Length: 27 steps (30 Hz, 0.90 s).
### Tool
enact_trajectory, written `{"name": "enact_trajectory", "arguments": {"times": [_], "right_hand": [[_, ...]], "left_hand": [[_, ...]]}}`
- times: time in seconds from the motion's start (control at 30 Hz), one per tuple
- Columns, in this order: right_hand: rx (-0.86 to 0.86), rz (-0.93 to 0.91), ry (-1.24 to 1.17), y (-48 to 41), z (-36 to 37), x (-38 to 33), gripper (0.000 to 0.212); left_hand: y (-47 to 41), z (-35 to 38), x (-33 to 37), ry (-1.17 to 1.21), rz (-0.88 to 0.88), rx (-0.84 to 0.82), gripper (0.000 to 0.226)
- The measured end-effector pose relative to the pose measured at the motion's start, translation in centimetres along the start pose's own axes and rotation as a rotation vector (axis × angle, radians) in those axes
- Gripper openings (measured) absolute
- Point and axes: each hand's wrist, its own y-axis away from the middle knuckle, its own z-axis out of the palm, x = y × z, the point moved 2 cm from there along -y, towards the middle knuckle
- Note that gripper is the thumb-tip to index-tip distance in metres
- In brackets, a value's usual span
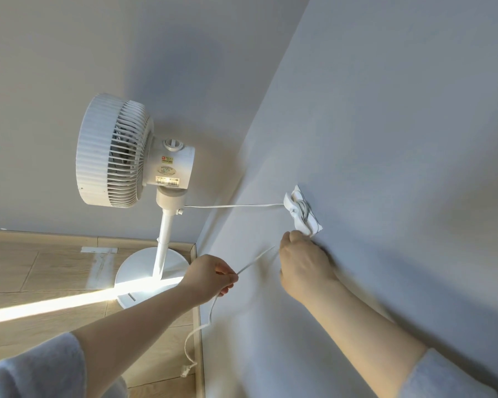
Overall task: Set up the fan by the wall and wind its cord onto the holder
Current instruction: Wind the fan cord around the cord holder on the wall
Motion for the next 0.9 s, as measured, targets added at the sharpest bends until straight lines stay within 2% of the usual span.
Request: {"name": "enact_trajectory", "arguments": {"times": [0.07,0.17,0.3,0.4,0.5,0.63,0.73,0.9], "right_hand": [[-0.020,-0.016,-0.035,-0.6,0.0,-0.3,0.042],[-0.006,-0.072,-0.189,-1.4,-1.4,-0.1,0.011],[0.011,-0.124,-0.397,-3.7,-2.6,1.1,0.024],[0.061,-0.145,-0.244,-6.0,-1.8,1.6,0.015],[0.037,-0.159,-0.126,-8.0,-1.7,1.1,0.019],[0.001,-0.217,-0.116,-10.9,-2.5,0.4,0.025],[-0.082,-0.207,-0.168,-12.8,-2.7,0.3,0.019],[-0.121,-0.249,-0.172,-14.9,-3.7,-0.1,0.010]], "left_hand": [[-0.9,-0.9,-0.1,0.002,-0.013,0.061,0.012],[-2.7,-2.3,0.2,-0.019,-0.007,0.153,0.009],[-4.6,-3.4,1.2,-0.099,0.055,0.229,0.008],[-5.7,-3.8,1.8,-0.104,0.087,0.270,0.009],[-6.6,-4.1,2.2,-0.114,0.112,0.282,0.008],[-7.6,-4.1,2.4,-0.118,0.146,0.292,0.010],[-8.2,-4.5,2.7,-0.112,0.197,0.310,0.011],[-9.1,-5.0,3.8,-0.113,0.283,0.353,0.012]]}}
